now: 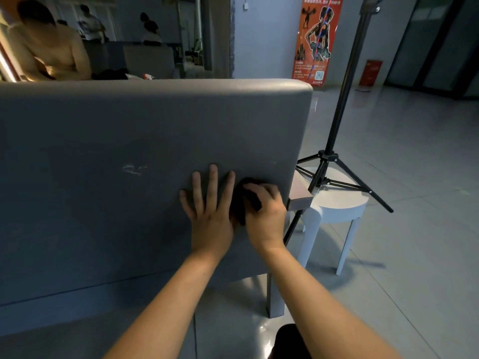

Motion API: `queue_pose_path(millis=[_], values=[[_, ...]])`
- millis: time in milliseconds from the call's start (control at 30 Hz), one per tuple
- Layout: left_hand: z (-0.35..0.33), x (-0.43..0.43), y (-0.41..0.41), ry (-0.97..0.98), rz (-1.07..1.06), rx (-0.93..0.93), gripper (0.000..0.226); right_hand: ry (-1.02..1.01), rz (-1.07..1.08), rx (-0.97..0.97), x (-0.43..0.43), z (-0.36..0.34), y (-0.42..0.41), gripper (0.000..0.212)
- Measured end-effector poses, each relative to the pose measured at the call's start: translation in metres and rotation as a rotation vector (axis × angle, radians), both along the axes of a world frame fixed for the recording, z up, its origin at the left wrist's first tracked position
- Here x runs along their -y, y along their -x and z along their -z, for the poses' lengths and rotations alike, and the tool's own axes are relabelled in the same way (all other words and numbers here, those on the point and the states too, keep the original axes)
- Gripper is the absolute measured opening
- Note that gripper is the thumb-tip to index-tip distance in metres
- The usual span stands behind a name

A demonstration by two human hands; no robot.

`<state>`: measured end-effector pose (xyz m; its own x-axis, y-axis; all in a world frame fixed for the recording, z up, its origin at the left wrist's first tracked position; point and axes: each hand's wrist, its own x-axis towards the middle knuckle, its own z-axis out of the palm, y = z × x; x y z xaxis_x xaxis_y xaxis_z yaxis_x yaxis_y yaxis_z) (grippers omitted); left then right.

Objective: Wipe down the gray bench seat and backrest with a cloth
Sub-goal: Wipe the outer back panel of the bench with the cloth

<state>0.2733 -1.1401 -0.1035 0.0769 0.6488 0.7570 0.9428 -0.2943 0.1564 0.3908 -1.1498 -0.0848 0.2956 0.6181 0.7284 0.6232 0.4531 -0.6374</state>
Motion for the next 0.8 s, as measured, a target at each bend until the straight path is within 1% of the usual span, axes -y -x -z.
queue_pose_path(millis=[100,133,200,300,367,433,467,533,633,667,733,800], values=[[-0.003,0.0,-0.001,-0.018,-0.008,0.006,0.091,-0.159,0.044,0.007,-0.001,-0.033,-0.019,0.027],[-0.006,0.001,-0.003,-0.025,-0.006,0.021,0.087,-0.212,0.076,-0.021,-0.005,-0.046,-0.027,0.027],[-0.014,0.005,-0.007,-0.029,-0.001,0.084,0.081,-0.25,0.13,-0.048,-0.013,-0.062,-0.034,0.029],[-0.023,0.006,-0.009,-0.049,-0.022,0.109,0.086,-0.204,0.129,-0.014,-0.015,-0.042,-0.022,0.032],[-0.023,0.007,-0.009,-0.024,-0.052,0.066,0.092,-0.109,0.105,-0.024,-0.012,-0.02,-0.015,0.035],[-0.021,0.011,-0.009,0.002,-0.054,0.041,0.091,-0.012,0.071,-0.039,-0.005,-0.011,-0.013,0.038],[-0.021,0.013,-0.01,0.009,-0.049,0.046,0.09,0.005,0.056,-0.036,-0.002,-0.014,-0.016,0.037],[-0.025,0.017,-0.013,0.009,-0.035,0.07,0.09,-0.035,0.044,-0.028,0.001,-0.029,-0.026,0.032],[-0.034,0.014,-0.02,-0.036,-0.014,0.049,0.094,-0.175,0.107,-0.06,-0.003,-0.059,-0.043,0.028],[-0.037,0.012,-0.023,-0.035,-0.018,0.047,0.097,-0.19,0.127,-0.068,-0.006,-0.064,-0.045,0.028],[-0.04,0.008,-0.029,-0.005,-0.015,0.059,0.101,-0.155,0.151,-0.069,-0.01,-0.057,-0.041,0.031],[-0.036,0.007,-0.031,0.019,-0.007,0.063,0.1,-0.073,0.13,-0.095,-0.01,-0.037,-0.032,0.034]])
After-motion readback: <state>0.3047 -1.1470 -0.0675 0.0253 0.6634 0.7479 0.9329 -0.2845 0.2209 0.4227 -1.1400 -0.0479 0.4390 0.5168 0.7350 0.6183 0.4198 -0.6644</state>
